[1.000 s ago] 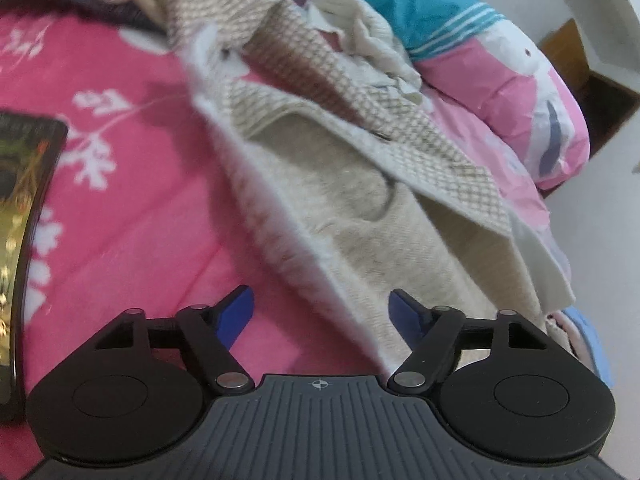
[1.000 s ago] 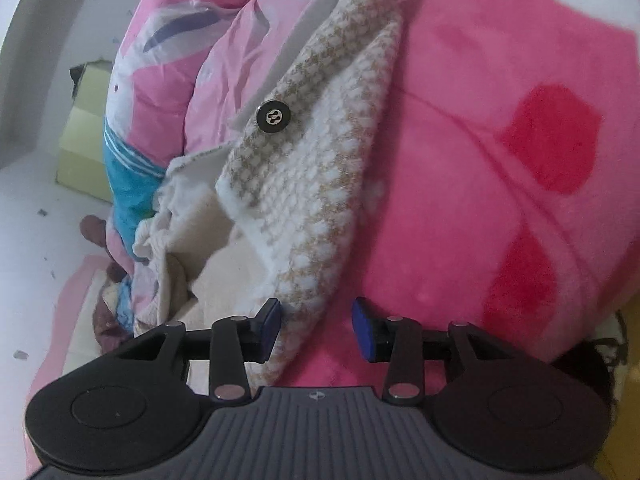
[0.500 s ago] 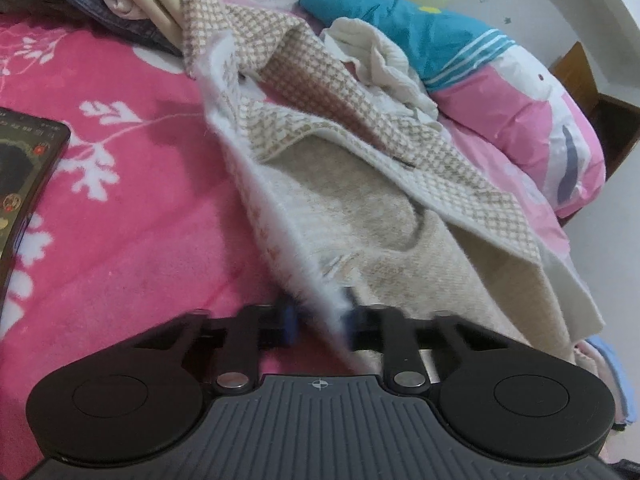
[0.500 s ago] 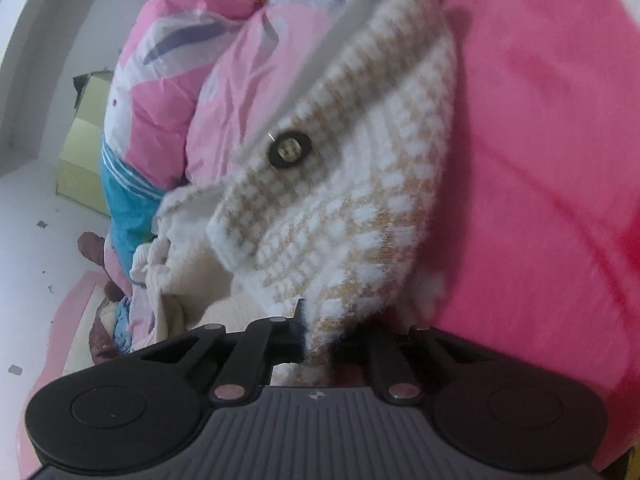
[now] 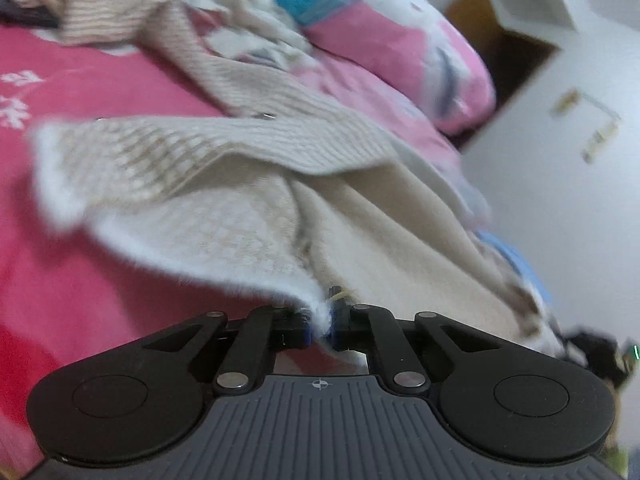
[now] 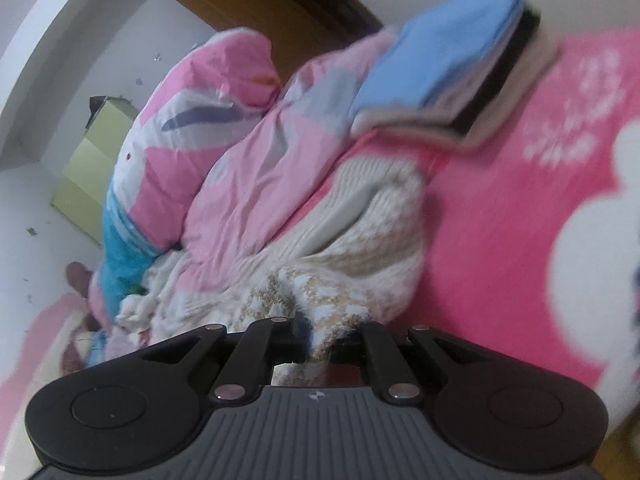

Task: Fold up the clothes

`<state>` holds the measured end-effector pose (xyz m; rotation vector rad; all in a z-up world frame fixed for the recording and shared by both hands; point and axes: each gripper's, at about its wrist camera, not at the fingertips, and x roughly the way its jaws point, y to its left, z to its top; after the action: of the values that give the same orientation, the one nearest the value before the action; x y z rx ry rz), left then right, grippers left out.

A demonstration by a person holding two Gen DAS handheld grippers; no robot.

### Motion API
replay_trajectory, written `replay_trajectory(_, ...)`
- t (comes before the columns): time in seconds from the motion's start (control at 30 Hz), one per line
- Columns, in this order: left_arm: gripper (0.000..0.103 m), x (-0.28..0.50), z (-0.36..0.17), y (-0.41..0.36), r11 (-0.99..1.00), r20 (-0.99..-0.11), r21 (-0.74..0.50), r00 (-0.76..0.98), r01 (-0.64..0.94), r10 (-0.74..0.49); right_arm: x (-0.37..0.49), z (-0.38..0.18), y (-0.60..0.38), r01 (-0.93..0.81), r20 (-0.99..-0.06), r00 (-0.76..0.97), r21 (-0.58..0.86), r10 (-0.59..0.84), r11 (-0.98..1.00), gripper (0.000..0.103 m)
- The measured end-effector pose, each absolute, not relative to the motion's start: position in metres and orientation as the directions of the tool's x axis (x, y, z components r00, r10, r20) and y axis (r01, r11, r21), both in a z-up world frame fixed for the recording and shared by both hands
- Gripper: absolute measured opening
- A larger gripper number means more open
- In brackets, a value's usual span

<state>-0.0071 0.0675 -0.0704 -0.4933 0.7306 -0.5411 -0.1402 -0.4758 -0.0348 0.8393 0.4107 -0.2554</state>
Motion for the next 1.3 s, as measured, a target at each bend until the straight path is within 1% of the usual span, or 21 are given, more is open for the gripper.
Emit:
replay_trajectory(0.1,0.006,-0.016,-0.082,0.053,0.782,-0.53,-0.539,0.597,0.312,-0.603,-0.14,-0.046,-0.487,0.401,-0.477,0.877,0.658,-0.059,0.637,0.006)
replay_trajectory(0.2,0.006,-0.013,-0.097,0.054,0.787,-0.571,-0.551,0.563,0.278,-0.598,-0.141,-0.072,-0.489,0.445,-0.532,0.845,0.642,-0.054,0.625,0.006)
replay_trajectory(0.3,0.006,-0.012,-0.099,0.054,0.793,-0.581,-0.54,0.557,0.283,-0.594,-0.147,-0.106,-0.494,0.489,-0.583,0.813,0.666,-0.017,0.563,0.006)
replay_trajectory(0.37,0.006,-0.013,-0.097,0.052,0.804,-0.587,-0.508,0.558,0.31,-0.586,-0.156,-0.114,-0.494,0.488,-0.571,0.821,0.694,-0.007,0.529,0.006)
replay_trajectory(0.43,0.008,-0.013,-0.093,0.05,0.813,-0.595,-0.471,0.557,0.341,-0.579,-0.164,-0.11,-0.491,0.489,-0.57,0.821,0.693,-0.012,0.53,0.012)
replay_trajectory(0.53,0.013,-0.016,-0.09,0.05,0.815,-0.606,-0.448,0.546,0.367,-0.579,-0.178,-0.091,-0.486,0.52,-0.608,0.793,0.634,-0.048,0.572,0.025)
replay_trajectory(0.57,0.018,-0.017,-0.089,0.051,0.814,-0.611,-0.447,0.538,0.371,-0.581,-0.184,-0.083,-0.484,0.535,-0.621,0.78,0.603,-0.072,0.591,0.033)
replay_trajectory(0.6,0.023,-0.019,-0.088,0.052,0.813,-0.616,-0.447,0.53,0.374,-0.583,-0.19,-0.076,-0.483,0.55,-0.633,0.767,0.571,-0.099,0.61,0.038)
replay_trajectory(0.7,0.031,-0.029,-0.082,0.062,0.807,-0.646,-0.459,0.484,0.372,-0.59,-0.206,-0.053,-0.477,0.572,-0.637,0.749,0.484,-0.181,0.662,0.039)
replay_trajectory(0.77,0.031,-0.035,-0.073,0.072,0.792,-0.658,-0.478,0.443,0.38,-0.61,-0.213,-0.037,-0.471,0.573,-0.63,0.744,0.431,-0.223,0.697,0.039)
replay_trajectory(0.87,0.032,-0.032,-0.054,0.075,0.771,-0.626,-0.489,0.452,0.407,-0.636,-0.204,-0.017,-0.458,0.53,-0.597,0.768,0.387,-0.233,0.754,0.039)
replay_trajectory(1.03,0.038,-0.011,-0.027,0.061,0.743,-0.549,-0.488,0.501,0.457,-0.669,-0.142,0.006,-0.416,0.377,-0.565,0.809,0.284,-0.164,0.881,0.04)
replay_trajectory(1.07,0.039,-0.003,-0.024,0.051,0.737,-0.533,-0.487,0.509,0.469,-0.676,-0.126,0.008,-0.406,0.342,-0.565,0.812,0.256,-0.147,0.904,0.042)
replay_trajectory(1.1,0.041,0.005,-0.023,0.038,0.737,-0.528,-0.482,0.514,0.474,-0.676,-0.109,0.01,-0.395,0.306,-0.565,0.815,0.228,-0.13,0.924,0.044)
replay_trajectory(1.23,0.042,0.038,-0.027,-0.007,0.759,-0.534,-0.435,0.539,0.485,-0.651,-0.046,0.011,-0.352,0.168,-0.575,0.815,0.113,-0.073,0.979,0.045)
replay_trajectory(1.3,0.042,0.055,-0.033,-0.024,0.772,-0.537,-0.4,0.557,0.494,-0.634,-0.016,0.007,-0.343,0.142,-0.592,0.803,0.073,-0.071,0.987,0.045)
